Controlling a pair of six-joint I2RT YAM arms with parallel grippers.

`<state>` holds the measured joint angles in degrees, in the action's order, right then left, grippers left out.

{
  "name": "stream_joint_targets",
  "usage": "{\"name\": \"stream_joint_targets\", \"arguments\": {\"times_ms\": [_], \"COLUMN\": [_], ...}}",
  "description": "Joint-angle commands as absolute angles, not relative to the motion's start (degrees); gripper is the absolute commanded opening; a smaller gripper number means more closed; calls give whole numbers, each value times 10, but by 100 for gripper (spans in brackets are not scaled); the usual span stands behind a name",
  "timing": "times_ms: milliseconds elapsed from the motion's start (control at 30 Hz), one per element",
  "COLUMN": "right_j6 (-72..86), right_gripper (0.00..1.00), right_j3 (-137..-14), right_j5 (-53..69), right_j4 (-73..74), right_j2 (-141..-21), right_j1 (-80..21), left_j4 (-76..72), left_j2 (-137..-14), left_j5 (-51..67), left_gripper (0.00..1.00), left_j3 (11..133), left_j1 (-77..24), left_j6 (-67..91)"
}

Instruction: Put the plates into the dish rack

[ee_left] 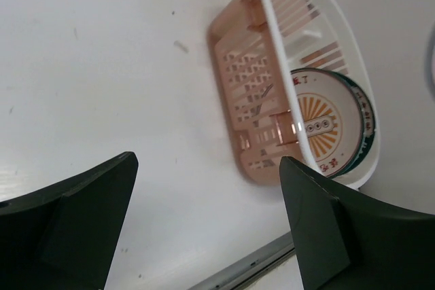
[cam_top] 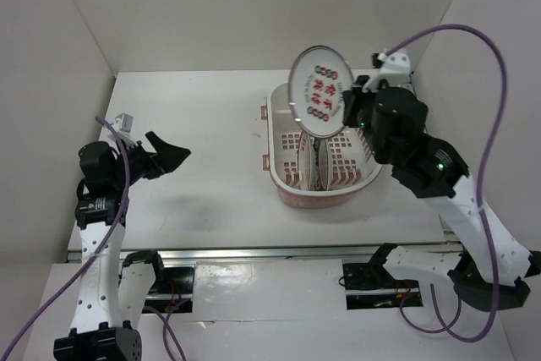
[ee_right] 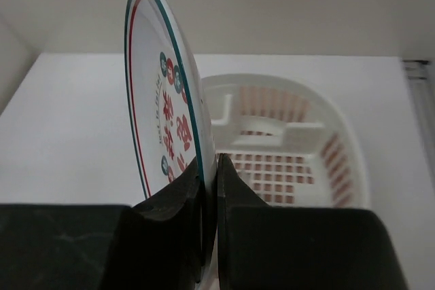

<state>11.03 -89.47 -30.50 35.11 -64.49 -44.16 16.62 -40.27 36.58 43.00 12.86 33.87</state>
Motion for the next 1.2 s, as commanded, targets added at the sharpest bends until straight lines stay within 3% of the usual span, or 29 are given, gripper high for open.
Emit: {"name": "stream_joint_targets", "arguments": {"times_ms": [0, 200, 1167], "right_j6": [119, 193, 206], "right_gripper": [0, 0, 0], "right_j3": [-915, -874, -651], "right_j5": [-517, -645, -528], "right_j4": [444, 564, 439], "right_j2": [-621, -615, -634], "right_j1": [-442, -442, -388], "left_j4": [191, 203, 214], "left_j2": [-401, -388, -374], "left_j5": [355, 346, 330], "left_gripper": [99, 99, 99], "left_j3": [431, 431, 436], "left_j1": [124, 113, 96], "left_j6": [306, 301, 295]}}
